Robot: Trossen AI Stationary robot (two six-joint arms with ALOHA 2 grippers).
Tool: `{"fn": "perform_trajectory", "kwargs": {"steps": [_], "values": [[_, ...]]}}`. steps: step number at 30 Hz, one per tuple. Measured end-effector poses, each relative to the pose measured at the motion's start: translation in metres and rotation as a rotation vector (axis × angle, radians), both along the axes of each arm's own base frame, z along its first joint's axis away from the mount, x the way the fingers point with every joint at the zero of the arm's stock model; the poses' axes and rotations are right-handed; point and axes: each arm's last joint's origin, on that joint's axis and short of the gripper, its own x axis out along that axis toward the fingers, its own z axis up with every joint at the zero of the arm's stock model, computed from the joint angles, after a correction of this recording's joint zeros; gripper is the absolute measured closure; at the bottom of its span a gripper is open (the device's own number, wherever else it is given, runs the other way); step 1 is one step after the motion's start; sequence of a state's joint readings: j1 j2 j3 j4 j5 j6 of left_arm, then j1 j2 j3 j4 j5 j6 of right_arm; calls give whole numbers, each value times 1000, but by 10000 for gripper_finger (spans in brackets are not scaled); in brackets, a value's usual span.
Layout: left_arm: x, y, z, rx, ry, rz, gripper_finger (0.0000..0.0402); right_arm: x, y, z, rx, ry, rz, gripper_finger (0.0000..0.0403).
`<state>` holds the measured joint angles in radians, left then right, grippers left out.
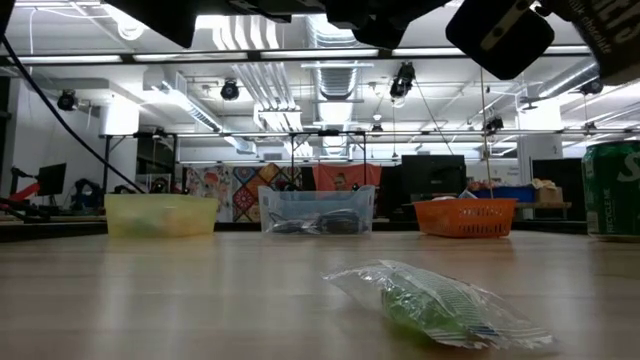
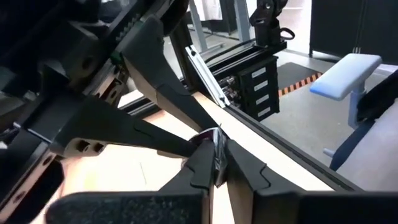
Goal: Organize candy in baskets
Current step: Put the brown chocolate bar into the transparent bin
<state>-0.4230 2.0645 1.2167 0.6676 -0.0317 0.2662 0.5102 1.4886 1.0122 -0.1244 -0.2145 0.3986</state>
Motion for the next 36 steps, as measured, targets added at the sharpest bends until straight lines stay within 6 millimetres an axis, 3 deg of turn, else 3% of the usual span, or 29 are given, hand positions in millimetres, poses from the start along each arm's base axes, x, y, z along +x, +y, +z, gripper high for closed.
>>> {"fn": "perform_trajectory", "kwargs": {"steps": [10,14,19,25,36], "values": [[-5,1,-1,-59,105,185,401,-7,-14,8,-104,5,-135,291],[-9,2,-4,-88,162,366,401,-12,-19,14,-160,-9,-196,264],[-12,2,-3,-141,186,436,401,-15,-22,16,-212,-16,-229,260],[-13,4,5,-186,157,508,401,-16,-25,4,-322,39,-279,259],[-12,4,12,-228,108,506,401,-10,-23,-1,-369,-3,-268,265]]}}
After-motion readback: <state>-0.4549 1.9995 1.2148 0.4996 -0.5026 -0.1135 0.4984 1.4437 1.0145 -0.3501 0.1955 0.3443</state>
